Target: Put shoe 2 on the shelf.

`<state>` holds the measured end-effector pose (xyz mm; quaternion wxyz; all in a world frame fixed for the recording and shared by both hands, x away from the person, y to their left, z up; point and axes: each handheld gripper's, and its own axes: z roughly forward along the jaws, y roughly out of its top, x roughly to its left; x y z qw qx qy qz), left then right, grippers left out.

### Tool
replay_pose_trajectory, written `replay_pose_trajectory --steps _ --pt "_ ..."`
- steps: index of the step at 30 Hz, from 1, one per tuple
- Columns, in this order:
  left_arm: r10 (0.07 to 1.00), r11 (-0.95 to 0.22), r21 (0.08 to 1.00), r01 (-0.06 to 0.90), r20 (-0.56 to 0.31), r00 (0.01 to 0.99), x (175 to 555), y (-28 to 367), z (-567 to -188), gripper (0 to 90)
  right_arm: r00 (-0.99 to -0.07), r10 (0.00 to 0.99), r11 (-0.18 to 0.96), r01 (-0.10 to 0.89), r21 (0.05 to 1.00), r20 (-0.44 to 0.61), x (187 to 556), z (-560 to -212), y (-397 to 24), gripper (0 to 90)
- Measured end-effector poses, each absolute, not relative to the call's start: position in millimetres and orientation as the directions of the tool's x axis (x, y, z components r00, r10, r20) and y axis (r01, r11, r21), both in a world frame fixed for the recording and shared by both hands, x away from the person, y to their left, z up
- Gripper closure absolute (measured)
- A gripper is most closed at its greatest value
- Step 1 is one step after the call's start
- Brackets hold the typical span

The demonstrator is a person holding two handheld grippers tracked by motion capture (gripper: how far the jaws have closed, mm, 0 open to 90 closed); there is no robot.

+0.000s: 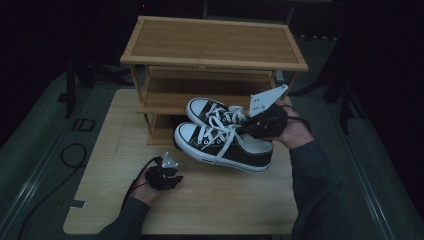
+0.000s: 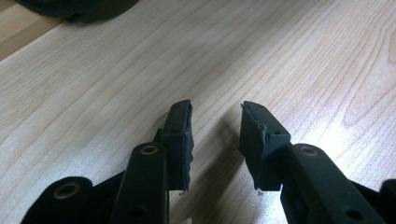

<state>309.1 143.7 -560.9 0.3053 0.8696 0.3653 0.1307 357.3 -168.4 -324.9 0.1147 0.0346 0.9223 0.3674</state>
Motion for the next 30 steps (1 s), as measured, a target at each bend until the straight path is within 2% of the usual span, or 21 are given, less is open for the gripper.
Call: replay_pose_trajectory --steps 13,24,30 --pt "0.715 -0.546 0.627 0.555 0.003 0.700 309 144 -561 64.4 -0.952 0.254 0.711 0.062 0.700 -0.173 385 -319 -170 85.0" --pt "0.715 -0.541 0.631 0.557 -0.004 0.699 309 144 -561 64.3 -0.882 0.449 0.668 0.222 0.710 -0.146 407 -326 -157 85.4" --pt "0.713 -0.541 0.630 0.557 -0.008 0.701 310 145 -561 64.4 -0.827 0.534 0.647 0.265 0.715 -0.177 412 -329 -153 85.4"
